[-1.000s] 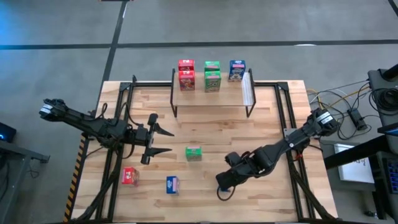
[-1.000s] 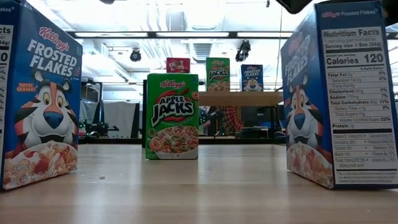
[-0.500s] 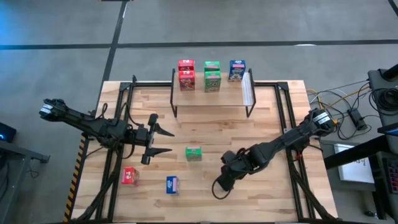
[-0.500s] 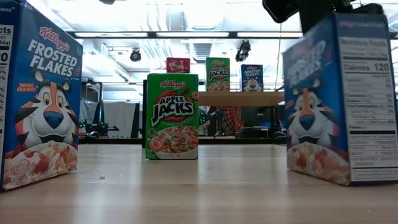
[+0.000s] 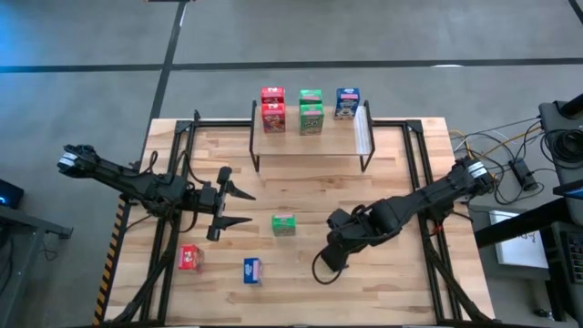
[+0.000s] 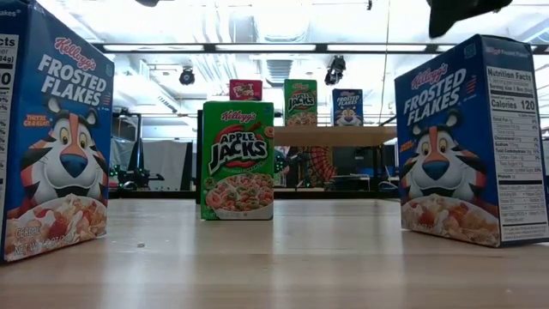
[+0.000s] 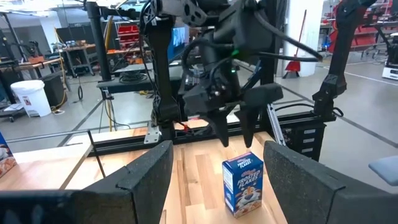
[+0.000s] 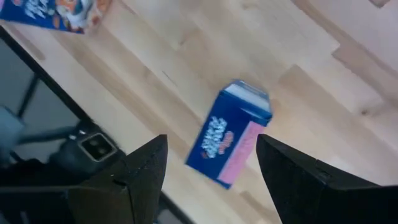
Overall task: Stack cereal on shelf
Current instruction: Put the right blue cereal box on the shelf
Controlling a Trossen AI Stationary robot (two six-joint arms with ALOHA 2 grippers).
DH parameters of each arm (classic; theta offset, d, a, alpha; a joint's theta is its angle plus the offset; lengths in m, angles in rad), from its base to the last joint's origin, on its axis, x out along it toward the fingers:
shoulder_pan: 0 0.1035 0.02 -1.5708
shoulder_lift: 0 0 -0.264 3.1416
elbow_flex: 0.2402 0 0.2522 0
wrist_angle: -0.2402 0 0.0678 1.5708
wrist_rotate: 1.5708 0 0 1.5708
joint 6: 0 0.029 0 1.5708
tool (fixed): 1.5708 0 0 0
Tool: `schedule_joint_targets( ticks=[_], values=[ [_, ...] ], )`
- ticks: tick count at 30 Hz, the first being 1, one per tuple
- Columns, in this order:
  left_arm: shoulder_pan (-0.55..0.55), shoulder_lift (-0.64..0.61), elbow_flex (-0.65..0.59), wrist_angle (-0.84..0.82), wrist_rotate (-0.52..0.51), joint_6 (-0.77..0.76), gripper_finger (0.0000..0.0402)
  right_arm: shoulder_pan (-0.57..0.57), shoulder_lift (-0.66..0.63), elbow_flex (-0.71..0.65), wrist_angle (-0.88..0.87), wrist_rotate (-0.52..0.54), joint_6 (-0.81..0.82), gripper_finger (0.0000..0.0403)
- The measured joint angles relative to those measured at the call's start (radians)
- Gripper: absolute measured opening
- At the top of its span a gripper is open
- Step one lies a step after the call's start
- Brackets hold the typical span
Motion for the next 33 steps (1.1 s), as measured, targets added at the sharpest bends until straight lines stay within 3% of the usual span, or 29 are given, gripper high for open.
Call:
schedule_joint_targets(
  ticks=[17, 33],
  values=[
    [0.0, 0.002, 0.0, 0.0, 0.0, 0.0, 0.0235, 0.055, 0.121, 0.002, -0.059, 0.043, 0.143, 0.0235],
    [0.0, 0.005, 0.0, 0.0, 0.0, 0.004, 0.0235, 0.055, 0.114, 0.021, -0.033, 0.105, 0.192, 0.0235]
  ],
)
